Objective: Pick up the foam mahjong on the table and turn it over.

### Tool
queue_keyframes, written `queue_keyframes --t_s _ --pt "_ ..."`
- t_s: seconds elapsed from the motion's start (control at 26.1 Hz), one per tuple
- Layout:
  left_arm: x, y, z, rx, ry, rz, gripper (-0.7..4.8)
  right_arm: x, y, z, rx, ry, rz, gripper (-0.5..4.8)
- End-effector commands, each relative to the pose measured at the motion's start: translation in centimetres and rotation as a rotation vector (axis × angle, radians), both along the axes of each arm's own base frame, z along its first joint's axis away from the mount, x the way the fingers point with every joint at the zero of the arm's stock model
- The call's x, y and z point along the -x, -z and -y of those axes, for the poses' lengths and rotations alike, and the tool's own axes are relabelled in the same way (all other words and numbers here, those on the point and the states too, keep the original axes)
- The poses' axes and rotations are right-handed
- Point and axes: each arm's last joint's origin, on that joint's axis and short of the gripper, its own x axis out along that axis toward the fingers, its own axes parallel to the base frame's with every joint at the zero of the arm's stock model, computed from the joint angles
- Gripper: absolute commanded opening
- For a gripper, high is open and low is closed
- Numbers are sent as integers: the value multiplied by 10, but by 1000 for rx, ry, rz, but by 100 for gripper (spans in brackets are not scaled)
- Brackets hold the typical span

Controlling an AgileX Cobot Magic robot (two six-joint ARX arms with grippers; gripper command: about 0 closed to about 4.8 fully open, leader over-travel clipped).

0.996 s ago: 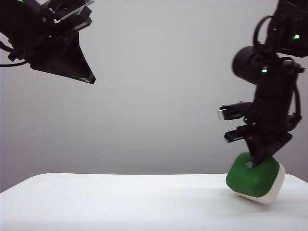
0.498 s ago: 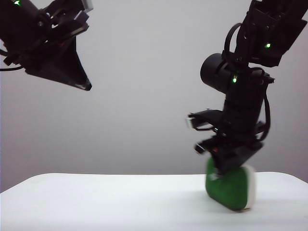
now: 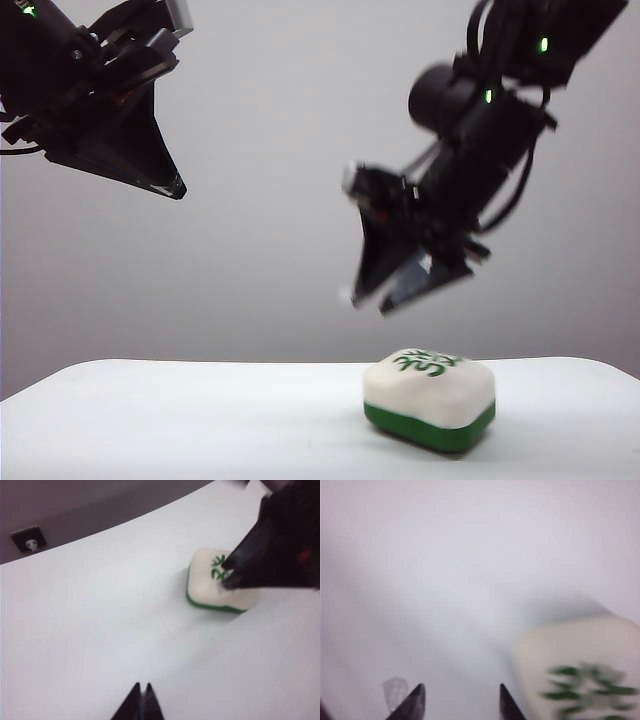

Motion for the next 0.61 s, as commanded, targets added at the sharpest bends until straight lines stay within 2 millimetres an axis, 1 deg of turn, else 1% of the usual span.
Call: queue_keyframes --t_s 0.04,0.15,0.19,0.31,0.5,0.57,0.61 --pt "0 -3 1 8 7 18 -5 11 -30 9 75 32 39 125" --pt "1 -6 -1 -12 7 48 -5 24 -42 20 198 67 44 62" --pt "4 -10 -4 -32 -14 73 -5 32 -48 26 259 82 37 38" --pt "12 -17 -11 -50 -56 99 -5 43 -55 34 306 103 31 11" --pt "29 -32 -26 -84 -124 173 -5 59 -63 47 283 149 43 -1" --pt "43 -45 -38 -88 -182 257 -5 77 -75 57 214 202 117 -1" --pt "47 -46 -42 -87 -211 280 -5 83 -79 62 190 218 141 -1"
